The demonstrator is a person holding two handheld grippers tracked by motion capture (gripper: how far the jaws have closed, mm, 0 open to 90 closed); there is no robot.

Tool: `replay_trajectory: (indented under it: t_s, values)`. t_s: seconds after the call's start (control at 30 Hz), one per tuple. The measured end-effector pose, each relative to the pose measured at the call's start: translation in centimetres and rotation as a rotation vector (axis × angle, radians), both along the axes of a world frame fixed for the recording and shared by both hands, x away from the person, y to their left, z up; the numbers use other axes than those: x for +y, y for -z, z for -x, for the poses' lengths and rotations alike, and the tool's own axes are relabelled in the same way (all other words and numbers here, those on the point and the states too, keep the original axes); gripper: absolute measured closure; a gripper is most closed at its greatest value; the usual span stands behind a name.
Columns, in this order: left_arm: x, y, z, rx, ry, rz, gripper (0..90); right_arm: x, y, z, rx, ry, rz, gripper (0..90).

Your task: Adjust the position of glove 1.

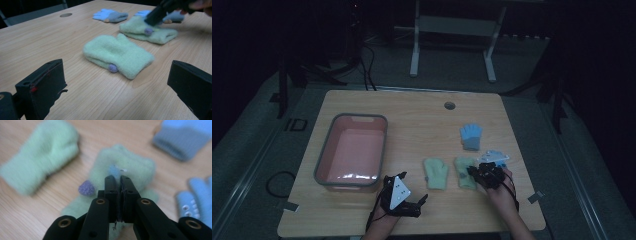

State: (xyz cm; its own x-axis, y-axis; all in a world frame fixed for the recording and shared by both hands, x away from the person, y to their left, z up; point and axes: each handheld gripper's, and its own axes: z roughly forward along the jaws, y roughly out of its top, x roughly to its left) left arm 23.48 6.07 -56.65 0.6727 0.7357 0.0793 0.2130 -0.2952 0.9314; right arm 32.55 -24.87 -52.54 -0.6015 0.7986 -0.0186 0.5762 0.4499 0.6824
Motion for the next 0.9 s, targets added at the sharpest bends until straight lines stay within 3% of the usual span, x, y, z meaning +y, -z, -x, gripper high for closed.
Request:
replay_trajectory:
  t_s: [0.27,0.47,0.7,0.9]
  values:
    - [0.0,0.0,0.0,-0.003,-0.003,0.002,1.5,2.3,-4.9,0.3,-0.066,-0.011,-0.037,86.1]
    - [0.0,0.0,0.1,-0.006,-0.005,0.004,1.5,4.8,-7.0,0.7,-0.091,-0.02,-0.055,86.1]
    - [0.1,0.0,0.0,0.0,0.001,0.013,1.5,7.8,-7.1,1.2,-0.103,-0.041,-0.043,86.2]
    - [0.1,0.0,0.0,-0.006,0.003,0.006,1.5,9.7,-5.0,1.9,-0.069,-0.026,-0.024,86.2]
